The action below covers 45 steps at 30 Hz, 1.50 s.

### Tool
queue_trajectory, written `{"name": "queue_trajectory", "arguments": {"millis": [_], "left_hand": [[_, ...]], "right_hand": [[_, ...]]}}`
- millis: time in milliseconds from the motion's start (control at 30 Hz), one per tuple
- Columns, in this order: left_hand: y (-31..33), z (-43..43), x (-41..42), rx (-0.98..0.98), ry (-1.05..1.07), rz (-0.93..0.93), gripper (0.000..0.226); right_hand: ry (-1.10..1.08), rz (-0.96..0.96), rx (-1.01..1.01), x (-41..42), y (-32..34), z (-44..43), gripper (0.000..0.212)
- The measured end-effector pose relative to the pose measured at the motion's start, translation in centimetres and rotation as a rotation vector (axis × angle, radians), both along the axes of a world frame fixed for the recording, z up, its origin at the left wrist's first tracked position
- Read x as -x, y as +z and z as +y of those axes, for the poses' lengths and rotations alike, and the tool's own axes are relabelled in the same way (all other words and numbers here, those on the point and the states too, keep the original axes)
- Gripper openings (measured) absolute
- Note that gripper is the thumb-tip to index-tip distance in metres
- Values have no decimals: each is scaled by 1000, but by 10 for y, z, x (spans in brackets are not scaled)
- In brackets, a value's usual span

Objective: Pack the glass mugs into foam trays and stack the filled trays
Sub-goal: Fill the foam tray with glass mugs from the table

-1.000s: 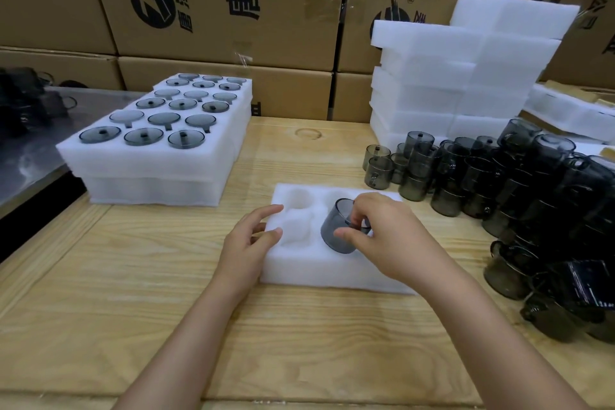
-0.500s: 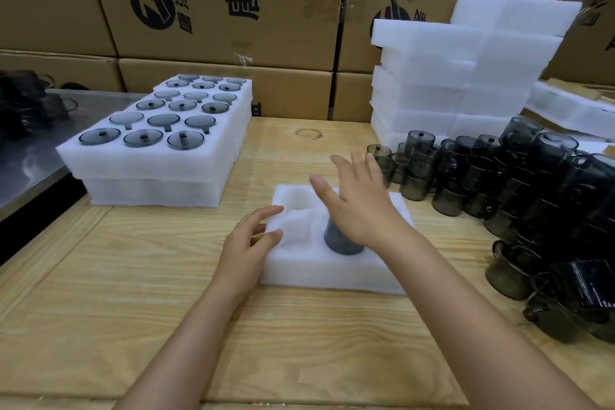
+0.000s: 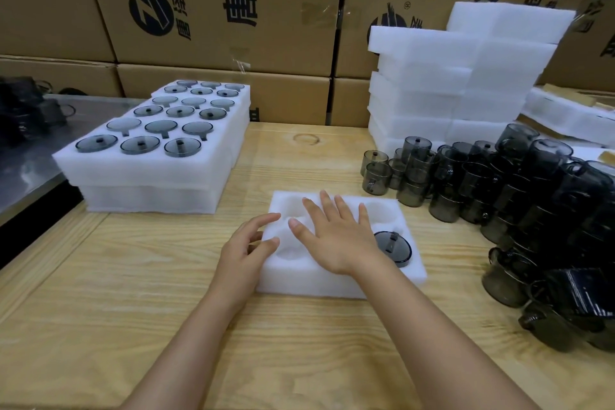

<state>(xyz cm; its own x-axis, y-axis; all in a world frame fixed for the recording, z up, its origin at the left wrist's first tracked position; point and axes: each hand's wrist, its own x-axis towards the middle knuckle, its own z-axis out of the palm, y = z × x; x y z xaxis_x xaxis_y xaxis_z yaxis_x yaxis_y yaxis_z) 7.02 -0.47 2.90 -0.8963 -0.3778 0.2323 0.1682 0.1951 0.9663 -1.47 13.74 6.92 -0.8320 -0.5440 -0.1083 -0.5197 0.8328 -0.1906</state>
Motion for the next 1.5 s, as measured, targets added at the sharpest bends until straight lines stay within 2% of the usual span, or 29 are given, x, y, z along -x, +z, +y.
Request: {"name": "queue_trajectory", "arguments": {"millis": [133, 233, 300, 400, 433, 500, 567, 633, 700, 767, 867, 1033, 1167, 1267, 1400, 1500], "left_hand": [[1, -1, -1, -23, -7, 3, 41], [0, -5, 1, -93, 10, 14, 24], [-1, -6, 3, -93, 24, 16, 28], [-3, -7, 3, -78, 35, 18, 31], [-4, -7, 4, -82, 39, 23, 31], [-5, -9, 4, -96, 49, 32, 32], [-5, -9, 5, -106, 56, 37, 32], [-5, -9, 5, -126, 58, 38, 32], [-6, -9, 5, -146, 61, 38, 32], [-6, -9, 5, -150, 68, 40, 32], [-6, -8, 6, -151, 60, 38, 29], [-9, -10, 8, -208, 55, 27, 38], [-14, -13, 10, -210, 86, 25, 39], [-14, -13, 11, -195, 95, 27, 40], [-13, -12, 9, -186, 117, 41, 41], [-6, -8, 4, -91, 177, 110, 36]], "right_hand": [[7, -4, 15, -1, 0, 1, 73], [17, -12, 115, -2, 1, 4, 72], [5, -78, 321, -2, 5, 7, 65], [-67, -299, 801, 2, 16, 22, 36], [-84, -293, 901, 7, 20, 28, 26], [-154, -160, 994, 25, 28, 45, 18], [-281, 46, 954, 47, 34, 61, 19], [-393, 231, 821, 72, 39, 76, 27], [-449, 318, 661, 94, 40, 88, 39], [-464, 312, 520, 111, 40, 95, 47], [-473, 267, 309, 130, 40, 97, 47], [-492, 274, 99, 146, 37, 94, 30], [-535, 322, 106, 144, 39, 89, 19], [-521, 374, 149, 132, 46, 84, 19], [-433, 466, 431, 89, 56, 76, 18], [-303, 538, 686, 36, 52, 64, 22]]}}
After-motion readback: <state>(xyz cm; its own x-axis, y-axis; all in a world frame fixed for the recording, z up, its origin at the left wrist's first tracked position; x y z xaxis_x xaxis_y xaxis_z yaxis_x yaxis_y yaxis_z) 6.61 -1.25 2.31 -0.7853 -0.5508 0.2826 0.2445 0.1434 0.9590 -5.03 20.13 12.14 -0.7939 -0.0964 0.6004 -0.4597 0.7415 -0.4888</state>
